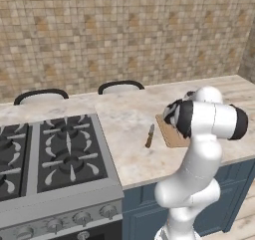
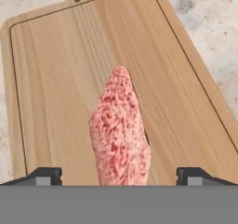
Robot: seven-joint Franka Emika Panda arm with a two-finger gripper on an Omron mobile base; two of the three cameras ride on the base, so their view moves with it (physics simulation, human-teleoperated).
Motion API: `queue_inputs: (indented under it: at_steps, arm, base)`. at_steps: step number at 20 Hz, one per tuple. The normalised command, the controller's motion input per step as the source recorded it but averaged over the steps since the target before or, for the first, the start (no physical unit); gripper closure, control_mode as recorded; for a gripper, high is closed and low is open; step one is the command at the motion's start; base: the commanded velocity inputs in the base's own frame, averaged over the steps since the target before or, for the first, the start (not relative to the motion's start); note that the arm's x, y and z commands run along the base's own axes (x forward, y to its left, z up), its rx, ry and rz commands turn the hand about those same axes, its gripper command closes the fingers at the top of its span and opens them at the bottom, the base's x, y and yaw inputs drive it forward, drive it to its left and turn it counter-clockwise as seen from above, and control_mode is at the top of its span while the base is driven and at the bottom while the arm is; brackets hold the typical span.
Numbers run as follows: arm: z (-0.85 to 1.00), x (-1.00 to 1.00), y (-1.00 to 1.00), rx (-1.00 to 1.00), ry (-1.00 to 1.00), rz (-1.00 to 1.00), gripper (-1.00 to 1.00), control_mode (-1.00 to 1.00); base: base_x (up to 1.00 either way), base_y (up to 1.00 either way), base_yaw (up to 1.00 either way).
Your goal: Retrieve the steak from the fridge and place it on the cutting board.
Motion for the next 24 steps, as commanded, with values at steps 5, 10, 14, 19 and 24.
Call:
queue_inputs:
  at_steps: [5,10,14,19,24]
  arm:
    - [0.98,-0.42,0.12,-0.08,0.0,-0.04,-1.0,-1.0]
    - [0.84,-0.79,0.14,-0.03,0.0,-0.01,-1.0,-1.0]
    - [0.76,-0.99,0.11,0.0,0.06,0.0,-1.0,-1.0]
    - [0.6,-1.0,0.18,0.0,0.12,0.0,-1.0,-1.0]
    - [0.31,-0.79,0.46,0.01,0.01,0.0,-1.0,-1.0]
  base:
    - [0.0,0.0,0.0]
    - [0.0,0.0,0.0]
    - [0.0,0.0,0.0]
    - [0.0,0.0,0.0]
    - [0.0,0.0,0.0]
